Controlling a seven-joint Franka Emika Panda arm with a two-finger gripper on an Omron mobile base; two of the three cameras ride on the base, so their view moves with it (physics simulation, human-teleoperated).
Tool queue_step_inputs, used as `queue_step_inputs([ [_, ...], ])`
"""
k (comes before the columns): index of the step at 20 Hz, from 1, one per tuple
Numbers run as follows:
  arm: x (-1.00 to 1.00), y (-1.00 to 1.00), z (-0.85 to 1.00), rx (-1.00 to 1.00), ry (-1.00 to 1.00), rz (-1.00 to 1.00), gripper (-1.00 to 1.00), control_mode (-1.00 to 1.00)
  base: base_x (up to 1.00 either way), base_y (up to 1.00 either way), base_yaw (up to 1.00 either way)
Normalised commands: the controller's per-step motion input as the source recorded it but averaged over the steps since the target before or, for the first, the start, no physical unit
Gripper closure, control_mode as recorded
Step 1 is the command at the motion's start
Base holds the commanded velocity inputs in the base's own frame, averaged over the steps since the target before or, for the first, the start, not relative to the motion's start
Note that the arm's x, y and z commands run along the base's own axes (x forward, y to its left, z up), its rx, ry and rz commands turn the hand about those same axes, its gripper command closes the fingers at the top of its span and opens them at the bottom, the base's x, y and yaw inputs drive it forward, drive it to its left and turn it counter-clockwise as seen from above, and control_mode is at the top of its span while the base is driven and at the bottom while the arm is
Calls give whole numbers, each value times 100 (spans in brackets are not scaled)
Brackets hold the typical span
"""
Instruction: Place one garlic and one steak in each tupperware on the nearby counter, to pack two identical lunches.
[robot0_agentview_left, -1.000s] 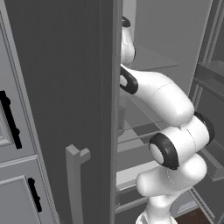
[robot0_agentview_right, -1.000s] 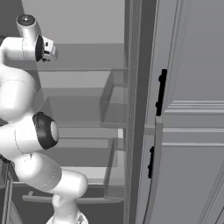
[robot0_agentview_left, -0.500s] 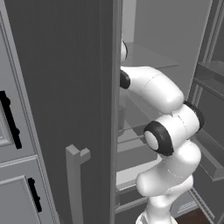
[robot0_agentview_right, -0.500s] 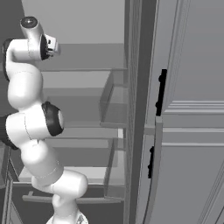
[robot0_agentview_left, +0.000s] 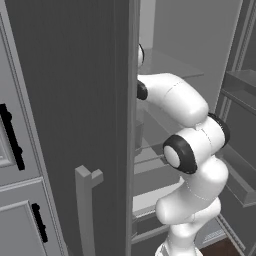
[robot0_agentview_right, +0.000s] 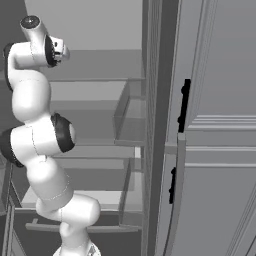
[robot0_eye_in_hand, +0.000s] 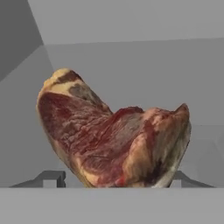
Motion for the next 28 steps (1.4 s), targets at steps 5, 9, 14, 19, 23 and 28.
queue_step_inputs([
  [5,8,0,-19,0,-10,0,100,-100,0,0,0],
  [9,-62,-43,-1,19,-31,0,100,-100,0,0,0],
  [14,-100,-85,0,40,-52,0,100,-100,0,0,0],
  [19,-100,-92,-5,36,-39,0,100,-100,0,0,0],
  [23,-100,-97,74,24,-13,0,100,-100,0,0,0],
  [28,-100,-77,-24,-17,19,0,100,-100,0,0,0],
])
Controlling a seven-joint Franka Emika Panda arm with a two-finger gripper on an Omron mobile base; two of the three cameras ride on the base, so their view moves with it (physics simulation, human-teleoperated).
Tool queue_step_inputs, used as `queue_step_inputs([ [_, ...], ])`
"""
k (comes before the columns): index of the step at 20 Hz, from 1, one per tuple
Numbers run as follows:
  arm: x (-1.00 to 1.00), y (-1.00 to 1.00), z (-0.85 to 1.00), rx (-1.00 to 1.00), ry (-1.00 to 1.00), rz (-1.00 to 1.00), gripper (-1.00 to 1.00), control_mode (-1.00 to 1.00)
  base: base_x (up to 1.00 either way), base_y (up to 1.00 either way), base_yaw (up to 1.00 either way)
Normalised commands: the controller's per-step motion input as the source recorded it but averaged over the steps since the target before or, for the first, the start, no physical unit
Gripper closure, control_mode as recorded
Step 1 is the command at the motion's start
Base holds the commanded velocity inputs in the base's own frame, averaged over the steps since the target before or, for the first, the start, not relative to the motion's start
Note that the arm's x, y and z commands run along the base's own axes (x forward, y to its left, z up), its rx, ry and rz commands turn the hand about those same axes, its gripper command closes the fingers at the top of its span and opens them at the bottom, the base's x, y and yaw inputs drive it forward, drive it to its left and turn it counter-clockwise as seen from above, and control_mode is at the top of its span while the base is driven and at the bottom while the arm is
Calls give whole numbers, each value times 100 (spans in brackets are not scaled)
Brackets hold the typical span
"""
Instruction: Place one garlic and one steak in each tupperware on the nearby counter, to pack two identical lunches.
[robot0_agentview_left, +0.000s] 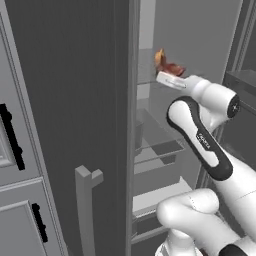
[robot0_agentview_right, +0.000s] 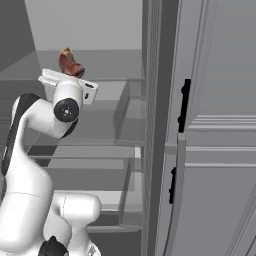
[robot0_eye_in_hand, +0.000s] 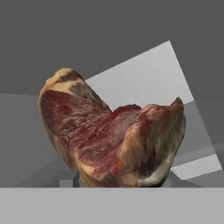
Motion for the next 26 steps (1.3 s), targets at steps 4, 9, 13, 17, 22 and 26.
queue_step_inputs([
  [4,-100,-26,-100,-53,64,0,100,-100,0,0,0],
  [9,-84,-29,-100,-45,66,0,100,-100,0,0,0],
  [13,-24,0,-55,-20,20,2,100,-100,0,0,0],
  [17,0,0,0,0,0,0,100,100,-100,-41,25],
  [22,0,0,0,0,0,0,100,100,-100,-44,35],
  [26,0,0,0,0,0,0,100,100,-78,-11,76],
])
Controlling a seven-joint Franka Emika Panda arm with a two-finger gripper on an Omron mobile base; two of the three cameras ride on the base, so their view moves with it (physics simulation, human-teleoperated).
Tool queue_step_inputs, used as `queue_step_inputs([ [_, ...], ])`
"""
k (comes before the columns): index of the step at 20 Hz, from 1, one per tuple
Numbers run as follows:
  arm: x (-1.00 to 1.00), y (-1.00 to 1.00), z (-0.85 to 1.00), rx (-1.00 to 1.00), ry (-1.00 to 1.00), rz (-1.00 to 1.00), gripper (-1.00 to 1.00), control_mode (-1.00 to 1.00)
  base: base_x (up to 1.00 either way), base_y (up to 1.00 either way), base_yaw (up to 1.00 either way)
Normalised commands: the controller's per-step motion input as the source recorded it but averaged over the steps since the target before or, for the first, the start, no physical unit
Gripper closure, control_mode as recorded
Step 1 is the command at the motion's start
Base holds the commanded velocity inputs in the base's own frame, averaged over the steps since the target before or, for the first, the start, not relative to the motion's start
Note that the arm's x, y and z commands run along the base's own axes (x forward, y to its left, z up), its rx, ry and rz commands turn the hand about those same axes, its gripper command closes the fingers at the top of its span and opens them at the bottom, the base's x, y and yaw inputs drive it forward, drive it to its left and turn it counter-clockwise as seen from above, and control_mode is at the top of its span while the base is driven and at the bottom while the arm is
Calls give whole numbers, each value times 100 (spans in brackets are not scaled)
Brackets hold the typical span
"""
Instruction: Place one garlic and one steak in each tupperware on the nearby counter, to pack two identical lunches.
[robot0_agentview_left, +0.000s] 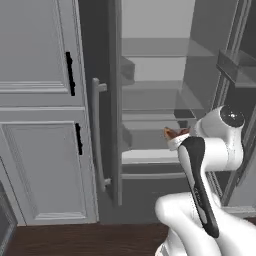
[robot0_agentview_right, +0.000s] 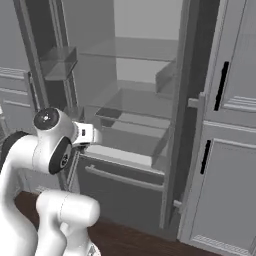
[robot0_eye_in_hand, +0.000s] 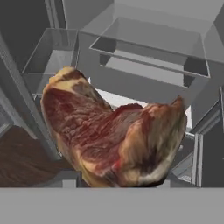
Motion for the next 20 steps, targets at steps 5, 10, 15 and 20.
queue_step_inputs([
  [5,0,0,0,0,0,0,100,100,-28,0,97],
  [10,0,0,0,0,0,0,100,100,-49,30,88],
  [15,0,0,0,0,0,0,100,100,-30,77,74],
  [20,0,0,0,0,0,0,100,100,96,59,21],
])
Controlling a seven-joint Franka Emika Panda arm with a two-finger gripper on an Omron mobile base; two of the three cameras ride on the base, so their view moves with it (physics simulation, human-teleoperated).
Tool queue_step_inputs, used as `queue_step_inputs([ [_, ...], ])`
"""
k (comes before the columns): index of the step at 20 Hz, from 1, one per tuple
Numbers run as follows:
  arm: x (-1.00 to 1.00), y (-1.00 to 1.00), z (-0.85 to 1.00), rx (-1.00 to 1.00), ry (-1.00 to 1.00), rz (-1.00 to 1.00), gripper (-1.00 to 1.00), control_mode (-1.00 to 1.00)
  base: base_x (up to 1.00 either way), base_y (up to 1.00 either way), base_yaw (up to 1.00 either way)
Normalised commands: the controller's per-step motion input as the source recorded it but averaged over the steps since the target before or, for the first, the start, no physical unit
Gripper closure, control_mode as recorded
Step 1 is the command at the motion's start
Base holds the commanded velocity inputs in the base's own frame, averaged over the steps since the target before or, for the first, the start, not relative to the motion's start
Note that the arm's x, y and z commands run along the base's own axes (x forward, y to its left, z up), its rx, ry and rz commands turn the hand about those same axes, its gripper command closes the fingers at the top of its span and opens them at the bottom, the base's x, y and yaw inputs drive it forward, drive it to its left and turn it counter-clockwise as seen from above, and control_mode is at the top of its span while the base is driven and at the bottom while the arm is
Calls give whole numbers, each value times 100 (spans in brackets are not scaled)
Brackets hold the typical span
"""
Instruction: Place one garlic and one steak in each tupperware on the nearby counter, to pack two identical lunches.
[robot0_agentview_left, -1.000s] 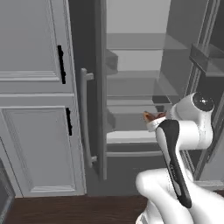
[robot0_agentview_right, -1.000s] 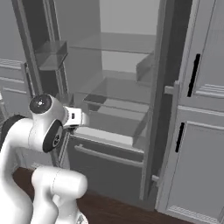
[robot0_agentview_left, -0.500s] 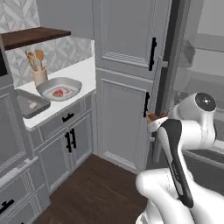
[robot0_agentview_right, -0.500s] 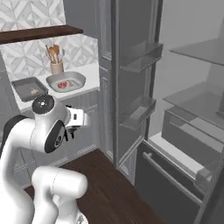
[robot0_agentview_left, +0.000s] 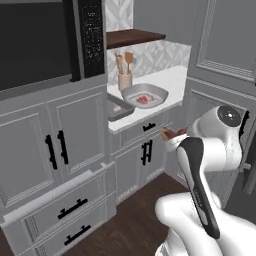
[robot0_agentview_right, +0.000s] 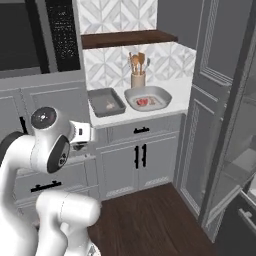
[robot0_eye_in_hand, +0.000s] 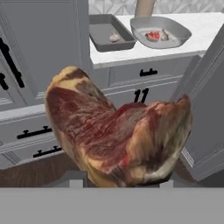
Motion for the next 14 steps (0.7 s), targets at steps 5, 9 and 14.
queue_step_inputs([
  [5,0,0,0,0,0,0,100,100,100,-24,2],
  [9,0,0,0,0,0,0,100,100,100,-40,0],
  [14,0,0,0,0,0,0,100,100,100,1,9],
])
